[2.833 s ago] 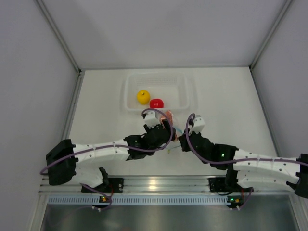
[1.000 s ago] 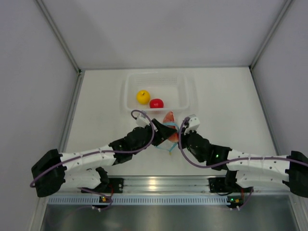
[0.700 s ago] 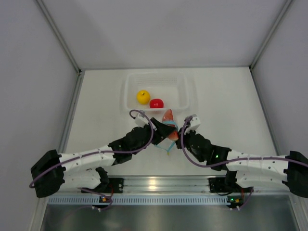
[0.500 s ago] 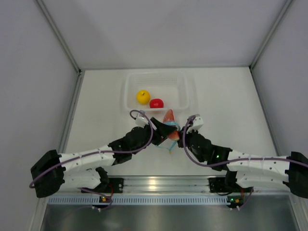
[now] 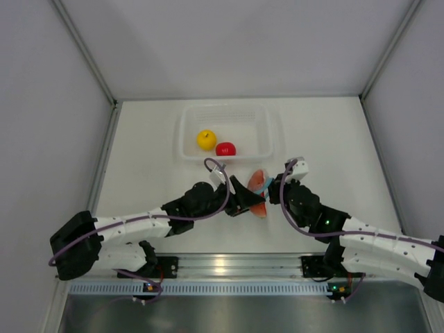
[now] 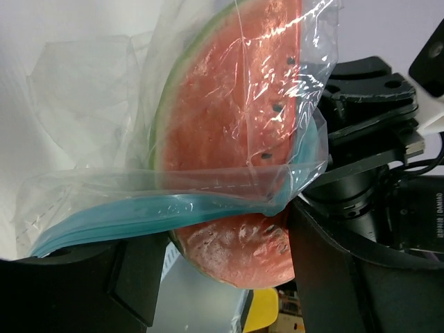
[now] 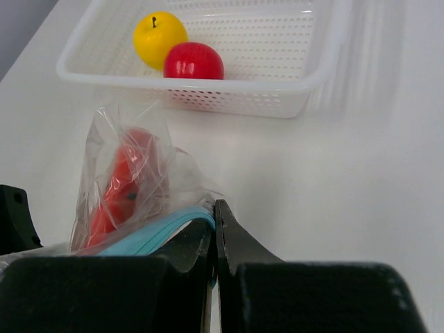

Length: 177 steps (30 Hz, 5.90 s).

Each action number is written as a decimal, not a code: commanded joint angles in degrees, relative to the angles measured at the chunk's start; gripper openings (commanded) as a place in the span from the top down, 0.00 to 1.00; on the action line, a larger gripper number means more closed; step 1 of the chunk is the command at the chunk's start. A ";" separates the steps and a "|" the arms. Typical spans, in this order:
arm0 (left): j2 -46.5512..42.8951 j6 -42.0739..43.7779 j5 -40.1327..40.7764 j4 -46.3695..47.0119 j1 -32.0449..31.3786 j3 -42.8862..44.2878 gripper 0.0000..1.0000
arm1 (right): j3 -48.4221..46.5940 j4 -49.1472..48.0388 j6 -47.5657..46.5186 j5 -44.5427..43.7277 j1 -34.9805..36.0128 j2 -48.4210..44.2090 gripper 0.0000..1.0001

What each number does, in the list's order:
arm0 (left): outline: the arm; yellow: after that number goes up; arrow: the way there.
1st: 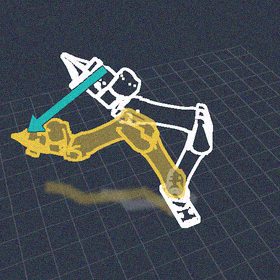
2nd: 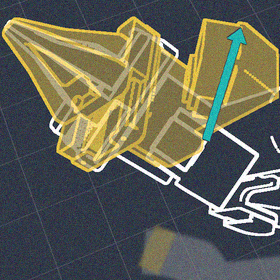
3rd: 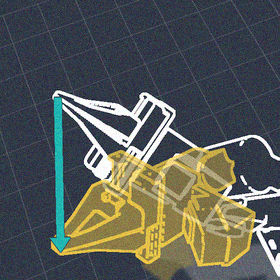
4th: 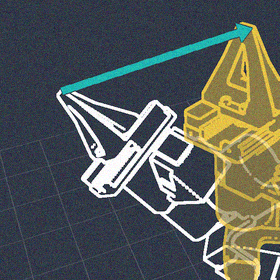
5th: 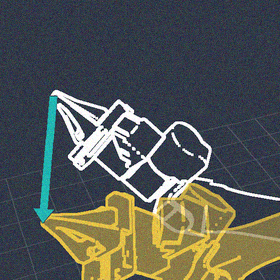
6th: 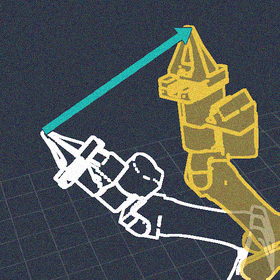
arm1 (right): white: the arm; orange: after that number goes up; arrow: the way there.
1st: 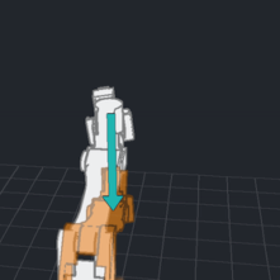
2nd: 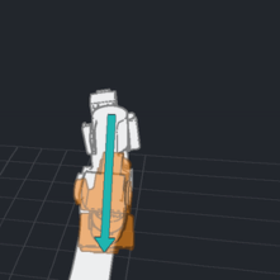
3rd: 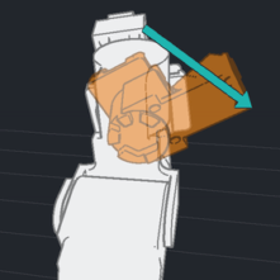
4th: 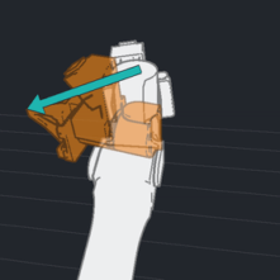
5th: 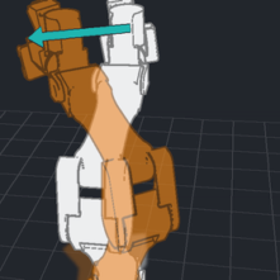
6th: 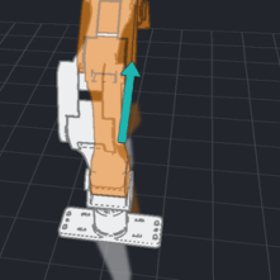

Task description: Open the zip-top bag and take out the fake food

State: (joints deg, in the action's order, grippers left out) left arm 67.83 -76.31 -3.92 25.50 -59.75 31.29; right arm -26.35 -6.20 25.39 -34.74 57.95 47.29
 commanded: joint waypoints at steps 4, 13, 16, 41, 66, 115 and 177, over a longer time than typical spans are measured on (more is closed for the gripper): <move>3.00 7.22 -6.10 -2.10 -0.28 2.63 1.00 | -4.32 2.84 -1.57 1.87 -0.74 -2.46 1.00; 2.83 19.79 3.21 -22.32 -0.20 9.93 1.00 | -14.08 24.82 9.76 -0.59 -0.56 2.89 1.00; 4.58 23.57 1.91 -25.31 -0.20 12.56 1.00 | -15.40 27.55 10.56 -2.69 -0.56 5.44 1.00; 11.10 35.97 -8.82 -29.71 -3.27 14.24 1.00 | -25.86 33.00 1.25 5.99 -14.01 15.99 1.00; 0.63 37.20 -10.83 -9.50 -3.10 8.88 1.00 | -14.96 24.74 4.58 28.06 -12.32 10.55 1.00; -0.78 26.04 -0.21 7.02 0.07 -0.70 0.90 | -14.70 24.48 6.25 36.50 -19.20 7.56 1.00; 11.71 18.75 -11.89 16.78 5.08 0.27 0.66 | -10.04 21.13 8.19 25.26 -16.64 13.27 1.00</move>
State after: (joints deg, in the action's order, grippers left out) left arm 83.18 -56.82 -14.20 36.21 -55.29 32.34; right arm -32.88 12.62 35.09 -2.79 40.62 59.86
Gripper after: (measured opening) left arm 0.706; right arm 0.006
